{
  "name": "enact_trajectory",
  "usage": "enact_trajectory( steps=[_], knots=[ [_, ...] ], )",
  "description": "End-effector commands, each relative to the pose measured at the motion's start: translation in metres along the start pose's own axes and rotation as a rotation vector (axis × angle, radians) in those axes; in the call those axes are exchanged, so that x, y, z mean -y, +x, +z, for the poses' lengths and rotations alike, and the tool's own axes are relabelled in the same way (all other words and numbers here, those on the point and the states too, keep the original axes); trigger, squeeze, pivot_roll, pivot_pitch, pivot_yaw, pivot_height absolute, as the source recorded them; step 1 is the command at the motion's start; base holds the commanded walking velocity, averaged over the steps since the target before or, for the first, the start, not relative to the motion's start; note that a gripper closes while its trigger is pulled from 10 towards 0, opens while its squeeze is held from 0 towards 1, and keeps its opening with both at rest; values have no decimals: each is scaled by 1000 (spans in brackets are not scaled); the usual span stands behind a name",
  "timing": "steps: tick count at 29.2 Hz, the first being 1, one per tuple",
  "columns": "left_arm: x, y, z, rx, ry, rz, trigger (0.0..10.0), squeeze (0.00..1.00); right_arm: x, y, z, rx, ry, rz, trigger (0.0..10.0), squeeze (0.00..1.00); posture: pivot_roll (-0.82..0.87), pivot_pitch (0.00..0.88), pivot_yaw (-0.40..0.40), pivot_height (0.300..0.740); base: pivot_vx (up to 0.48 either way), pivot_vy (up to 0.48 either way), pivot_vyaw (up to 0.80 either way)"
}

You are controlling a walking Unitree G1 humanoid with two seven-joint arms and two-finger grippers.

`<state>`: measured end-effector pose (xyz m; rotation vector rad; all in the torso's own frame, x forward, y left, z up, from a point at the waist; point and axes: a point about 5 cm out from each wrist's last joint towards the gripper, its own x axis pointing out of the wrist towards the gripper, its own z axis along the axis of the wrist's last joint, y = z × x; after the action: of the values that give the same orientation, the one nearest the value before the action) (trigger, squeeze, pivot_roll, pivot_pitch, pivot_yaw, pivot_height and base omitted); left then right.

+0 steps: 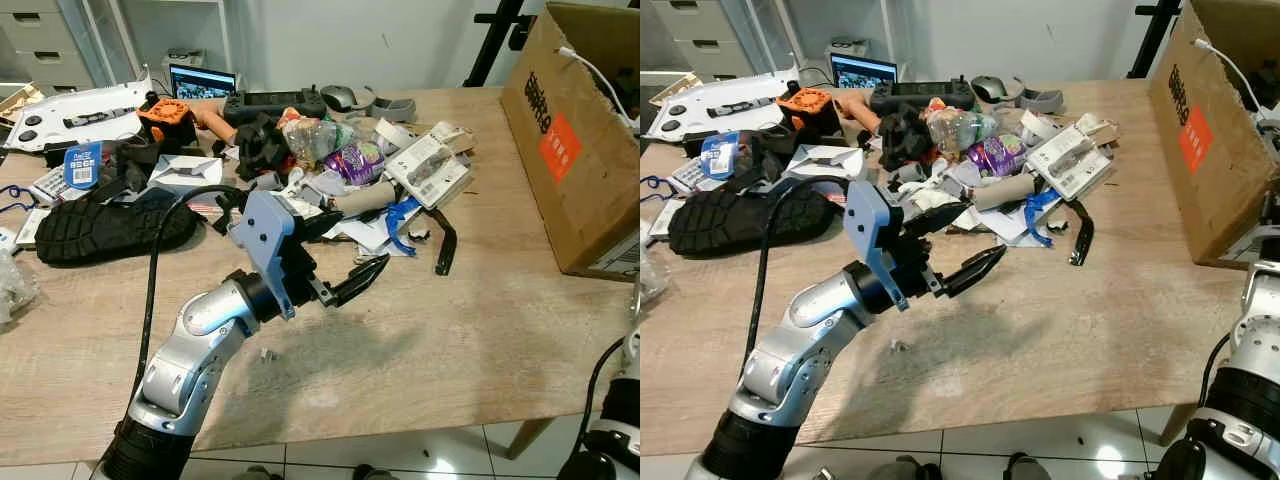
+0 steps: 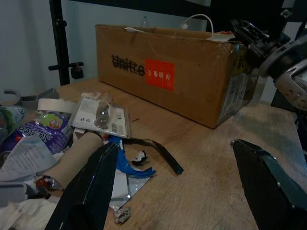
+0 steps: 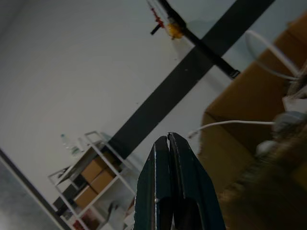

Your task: Picking trash to rubbish bin

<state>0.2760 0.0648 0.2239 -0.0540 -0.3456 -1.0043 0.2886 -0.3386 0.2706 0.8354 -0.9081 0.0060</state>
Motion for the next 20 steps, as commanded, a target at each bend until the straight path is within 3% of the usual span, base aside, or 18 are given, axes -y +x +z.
enact_trajectory(
  steps=[1, 2, 3, 4, 5, 6, 7, 9, 10, 11, 16, 18, 20],
  knots=[
    [3, -1, -1, 0, -5, -1, 10000, 0, -11, 8, 4, -1, -18, 55, 0, 0, 32, 197, 21, 740, 0, 0, 0],
    [2, -1, -2, -2, -3, 2, 10000, 0, -23, 13, -2, -49, -22, 114, 6549, 0, 32, 197, 21, 740, 0, 0, 0],
    [1, -1, -2, -3, 3, 7, 10000, 0, -37, 17, -12, -123, -22, 185, 10000, 0, 27, 196, 19, 740, 0, 0, 0],
    [1, -1, -2, -3, 3, 7, 10000, 0, -37, 17, -12, -123, -22, 185, 10000, 0, 27, 196, 19, 740, 0, 0, 0],
    [-1, -1, -2, -7, 13, 21, 10000, 0, -55, 17, -29, -260, -20, 282, 10000, 0, 27, 196, 19, 740, 0, 0, 0],
    [-1, -1, -2, -7, 13, 21, 10000, 0, -55, 17, -29, -260, -20, 282, 10000, 0, 27, 196, 19, 740, 0, 0, 0],
    [-2, -1, -3, -10, 21, 30, 10000, 0, -66, 14, -41, -354, -18, 343, 10000, 0, 25, 196, 15, 740, 0, 0, 0],
    [-4, -1, -3, -5, 32, 57, 10000, 0, -88, -9, -77, -635, -98, 502, 10000, 0, 22, 196, 7, 740, 0, 0, 0],
    [-4, -1, -3, -5, 32, 57, 10000, 0, -88, -9, -77, -635, -98, 502, 10000, 0, 22, 196, 7, 740, 0, 0, 0],
    [-6, -2, -3, -1, 36, 78, 10000, 0, -90, -32, -99, -802, -183, 563, 10000, 0, 22, 196, 7, 740, 0, 0, 0],
    [-9, -3, -5, -12, 51, 122, 10000, 0, -79, -56, -121, -925, -233, 563, 10000, 0, 24, 200, -1, 740, 0, 0, 0],
    [-14, -7, -7, -40, 69, 169, 10000, 0, -77, -76, -134, -1028, -228, 574, 10000, 0, 24, 199, -6, 740, 0, 0, 0],
    [-24, -10, -11, -88, 108, 248, 10000, 0, -70, -92, -145, -1135, -296, 561, 10000, 0, 22, 198, -8, 740, 0, 0, 0]
  ],
)
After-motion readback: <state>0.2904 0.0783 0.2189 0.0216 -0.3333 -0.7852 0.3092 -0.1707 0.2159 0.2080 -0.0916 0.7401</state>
